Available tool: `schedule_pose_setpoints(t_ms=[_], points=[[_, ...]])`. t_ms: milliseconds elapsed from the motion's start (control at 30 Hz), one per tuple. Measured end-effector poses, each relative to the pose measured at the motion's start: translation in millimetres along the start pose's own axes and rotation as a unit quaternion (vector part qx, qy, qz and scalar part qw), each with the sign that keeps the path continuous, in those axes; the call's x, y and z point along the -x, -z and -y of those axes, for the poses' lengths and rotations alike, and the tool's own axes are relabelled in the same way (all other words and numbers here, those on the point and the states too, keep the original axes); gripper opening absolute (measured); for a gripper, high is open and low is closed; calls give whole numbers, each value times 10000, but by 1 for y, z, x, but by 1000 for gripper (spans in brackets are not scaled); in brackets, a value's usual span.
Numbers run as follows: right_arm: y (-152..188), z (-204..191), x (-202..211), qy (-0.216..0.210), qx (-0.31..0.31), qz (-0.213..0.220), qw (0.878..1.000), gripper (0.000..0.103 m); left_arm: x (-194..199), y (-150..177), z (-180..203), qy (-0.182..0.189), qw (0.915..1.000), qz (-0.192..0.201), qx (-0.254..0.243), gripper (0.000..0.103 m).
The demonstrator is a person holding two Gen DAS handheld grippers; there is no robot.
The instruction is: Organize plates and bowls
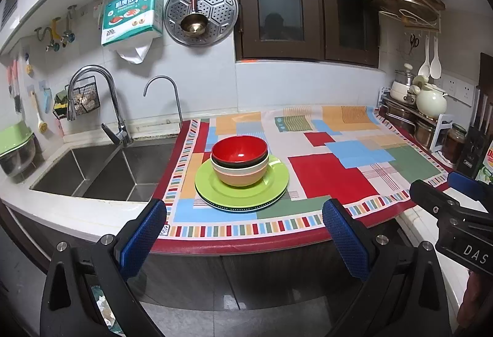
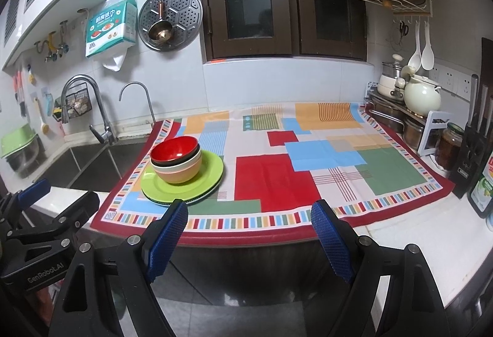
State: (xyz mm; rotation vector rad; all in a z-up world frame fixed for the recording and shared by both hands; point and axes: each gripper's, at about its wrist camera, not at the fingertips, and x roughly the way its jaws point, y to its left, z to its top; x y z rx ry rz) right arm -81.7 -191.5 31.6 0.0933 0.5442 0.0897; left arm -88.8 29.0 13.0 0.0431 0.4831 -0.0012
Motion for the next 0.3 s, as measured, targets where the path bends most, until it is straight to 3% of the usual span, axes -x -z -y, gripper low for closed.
schedule_pose_setpoints(t_ms=[300], points=[[3, -4, 1, 69, -8, -58, 10000, 83, 1, 2, -3, 11, 10000, 3, 23, 103]])
